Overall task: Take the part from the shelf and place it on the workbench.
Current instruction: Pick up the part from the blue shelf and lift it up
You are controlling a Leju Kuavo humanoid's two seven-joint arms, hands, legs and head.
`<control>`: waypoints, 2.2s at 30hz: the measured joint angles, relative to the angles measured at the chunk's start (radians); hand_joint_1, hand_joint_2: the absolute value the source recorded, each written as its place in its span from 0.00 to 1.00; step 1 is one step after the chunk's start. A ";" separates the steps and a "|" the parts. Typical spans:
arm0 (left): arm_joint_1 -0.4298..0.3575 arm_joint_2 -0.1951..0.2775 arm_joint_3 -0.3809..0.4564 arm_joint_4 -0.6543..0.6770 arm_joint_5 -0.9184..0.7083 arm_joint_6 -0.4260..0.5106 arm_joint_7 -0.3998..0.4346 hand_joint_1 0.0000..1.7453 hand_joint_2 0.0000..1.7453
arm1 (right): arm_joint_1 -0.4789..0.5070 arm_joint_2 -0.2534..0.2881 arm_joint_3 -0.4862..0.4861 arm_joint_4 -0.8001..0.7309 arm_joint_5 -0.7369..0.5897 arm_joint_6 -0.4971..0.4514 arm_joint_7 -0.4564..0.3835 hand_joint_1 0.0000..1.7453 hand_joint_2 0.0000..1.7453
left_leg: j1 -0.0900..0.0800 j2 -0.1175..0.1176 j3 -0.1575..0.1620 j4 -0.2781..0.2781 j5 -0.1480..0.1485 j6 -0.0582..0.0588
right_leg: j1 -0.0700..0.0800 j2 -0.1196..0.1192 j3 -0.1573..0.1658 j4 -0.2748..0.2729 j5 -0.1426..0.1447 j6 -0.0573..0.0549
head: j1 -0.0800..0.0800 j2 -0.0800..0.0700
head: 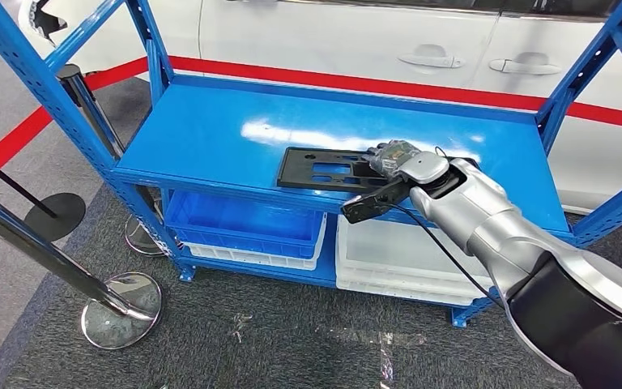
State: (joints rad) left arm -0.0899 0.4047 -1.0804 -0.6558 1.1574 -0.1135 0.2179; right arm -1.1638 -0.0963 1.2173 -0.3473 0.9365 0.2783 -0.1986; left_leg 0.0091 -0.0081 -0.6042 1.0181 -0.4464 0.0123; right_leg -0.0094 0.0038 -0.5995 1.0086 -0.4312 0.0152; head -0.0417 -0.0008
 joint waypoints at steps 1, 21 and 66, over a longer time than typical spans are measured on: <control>0.000 0.000 -0.003 0.000 0.000 -0.002 -0.001 0.00 0.00 | 0.001 0.002 0.000 0.002 0.000 0.000 -0.001 0.00 0.00 | 0.000 0.000 0.000 0.000 0.000 0.000 | 0.000 0.000 0.000 0.000 0.000 0.000 | 0.000 0.000; -0.002 0.000 -0.023 0.000 0.000 -0.026 -0.015 0.00 0.00 | 0.003 0.029 0.000 0.026 0.000 0.008 -0.008 0.00 0.00 | 0.000 0.000 0.000 0.000 0.000 0.000 | 0.000 0.000 0.000 0.000 0.000 0.000 | 0.000 0.000; -0.013 -0.023 -0.038 0.035 0.033 -0.015 -0.030 0.00 0.00 | 0.058 0.058 -0.001 0.044 0.006 -0.053 0.011 0.95 1.00 | 0.000 0.001 0.001 0.000 0.000 0.000 | 0.000 0.000 0.000 0.000 0.000 0.000 | 0.000 0.000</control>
State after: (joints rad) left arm -0.1032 0.3820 -1.1181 -0.6203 1.1903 -0.1281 0.1876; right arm -1.1062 -0.0386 1.2166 -0.3032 0.9430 0.2254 -0.1877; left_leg 0.0090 -0.0076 -0.6033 1.0183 -0.4464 0.0123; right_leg -0.0096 0.0043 -0.5992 1.0086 -0.4312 0.0152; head -0.0417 -0.0008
